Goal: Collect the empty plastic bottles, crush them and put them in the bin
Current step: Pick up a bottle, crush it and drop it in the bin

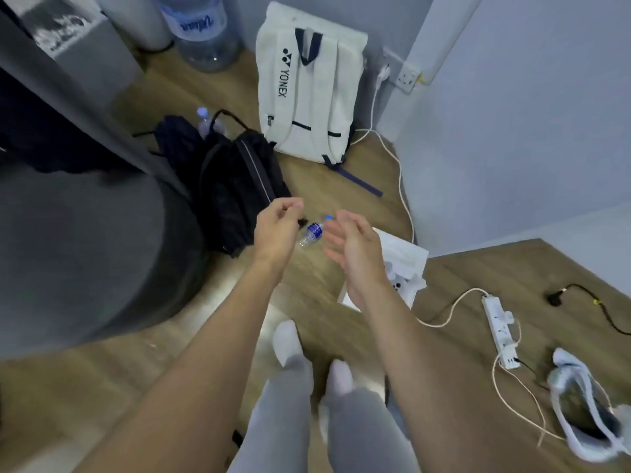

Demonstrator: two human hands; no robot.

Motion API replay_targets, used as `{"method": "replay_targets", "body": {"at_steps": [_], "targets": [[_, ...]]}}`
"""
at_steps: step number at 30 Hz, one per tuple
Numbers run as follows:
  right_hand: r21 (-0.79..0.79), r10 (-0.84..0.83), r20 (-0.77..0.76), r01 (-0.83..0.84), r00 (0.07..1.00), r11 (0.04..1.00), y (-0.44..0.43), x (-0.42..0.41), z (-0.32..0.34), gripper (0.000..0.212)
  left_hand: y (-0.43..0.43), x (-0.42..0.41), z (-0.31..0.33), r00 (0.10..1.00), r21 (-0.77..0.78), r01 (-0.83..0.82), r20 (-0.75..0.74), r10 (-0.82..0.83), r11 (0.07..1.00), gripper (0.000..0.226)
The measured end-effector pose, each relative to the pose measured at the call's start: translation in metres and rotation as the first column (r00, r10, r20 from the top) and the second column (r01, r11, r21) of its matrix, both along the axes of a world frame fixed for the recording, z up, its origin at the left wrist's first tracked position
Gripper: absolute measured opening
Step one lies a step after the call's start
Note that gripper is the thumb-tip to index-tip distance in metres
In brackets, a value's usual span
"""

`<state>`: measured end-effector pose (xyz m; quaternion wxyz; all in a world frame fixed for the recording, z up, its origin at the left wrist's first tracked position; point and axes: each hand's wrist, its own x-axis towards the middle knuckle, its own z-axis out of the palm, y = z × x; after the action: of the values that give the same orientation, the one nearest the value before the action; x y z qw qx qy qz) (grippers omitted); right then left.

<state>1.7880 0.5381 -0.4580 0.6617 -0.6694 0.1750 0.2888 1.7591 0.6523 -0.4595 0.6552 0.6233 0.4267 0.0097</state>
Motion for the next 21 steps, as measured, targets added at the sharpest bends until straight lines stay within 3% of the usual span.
{"method": "replay_targets", "body": {"at_steps": [6,11,13,18,21], "targets": [[0.000,-0.140,-0.297,0.147,0.945,0.989,0.027,0.016,-0.184,0.023,0.000,0.043,-0.179,0.990,-0.117,-0.084,-0.126,0.069,0.990,0.016],[-0.077,-0.207,-0.329,0.192,0.922,0.978,0.032,0.047,-0.316,0.007,0.001,0.063,-0.331,0.975,-0.078,-0.081,-0.212,0.063,0.994,0.010],[-0.120,-0.163,-0.343,0.129,0.925,0.984,0.032,0.060,-0.362,0.008,0.003,0.068,-0.387,0.959,-0.033,-0.078,-0.274,0.066,0.996,0.013],[-0.206,-0.066,-0.395,-0.018,0.916,0.978,0.036,0.111,-0.460,0.020,0.014,0.108,-0.495,0.889,0.040,0.200,-0.428,-0.164,0.979,0.047],[-0.244,-0.056,-0.443,-0.060,0.895,0.968,0.040,0.131,-0.503,0.023,0.019,0.129,-0.533,0.751,0.110,0.481,-0.564,-0.344,0.870,0.063]]}}
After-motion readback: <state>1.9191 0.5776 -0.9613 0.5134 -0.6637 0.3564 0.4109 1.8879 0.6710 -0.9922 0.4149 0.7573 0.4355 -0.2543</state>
